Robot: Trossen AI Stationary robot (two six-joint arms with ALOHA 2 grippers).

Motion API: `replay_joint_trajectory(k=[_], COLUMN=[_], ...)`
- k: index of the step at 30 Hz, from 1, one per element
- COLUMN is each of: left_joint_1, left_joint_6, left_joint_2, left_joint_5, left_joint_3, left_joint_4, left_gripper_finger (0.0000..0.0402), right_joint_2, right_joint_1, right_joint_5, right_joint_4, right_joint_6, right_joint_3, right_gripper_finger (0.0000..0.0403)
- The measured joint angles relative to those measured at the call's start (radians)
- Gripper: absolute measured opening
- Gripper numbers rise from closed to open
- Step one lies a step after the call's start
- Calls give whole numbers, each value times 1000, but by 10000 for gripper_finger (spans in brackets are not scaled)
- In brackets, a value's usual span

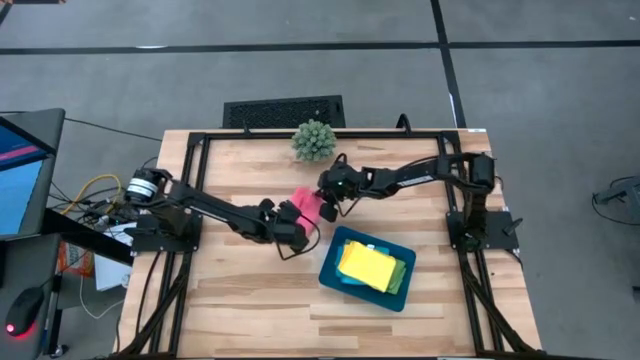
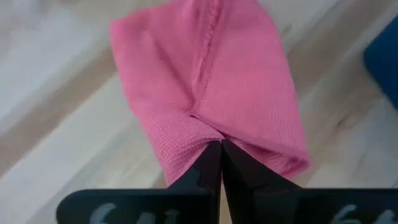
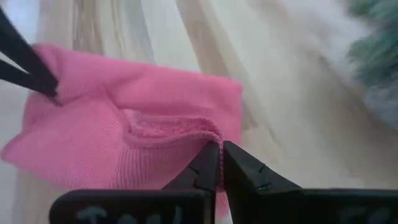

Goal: Fold microfiber towels
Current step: Fold the pink microfiber towel

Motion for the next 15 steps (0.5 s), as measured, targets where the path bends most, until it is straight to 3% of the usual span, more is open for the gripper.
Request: replay_joint_trajectory(k=[8, 15], left_joint_1=[-26, -76], left_joint_6=[-5, -5], left_joint_2=[78, 79], left_joint_5=[31, 46], left_joint_3=[1, 1], left_joint_4=[75, 80], left_gripper_finger=[0, 0], right_joint_2=[139, 126], right_joint_1=[15, 11], right_joint_5=[-33, -14], right_joint_4=[-7, 15], right_joint_6=[-7, -7], right_joint_3=[95, 129], right_gripper_finger=[45, 45])
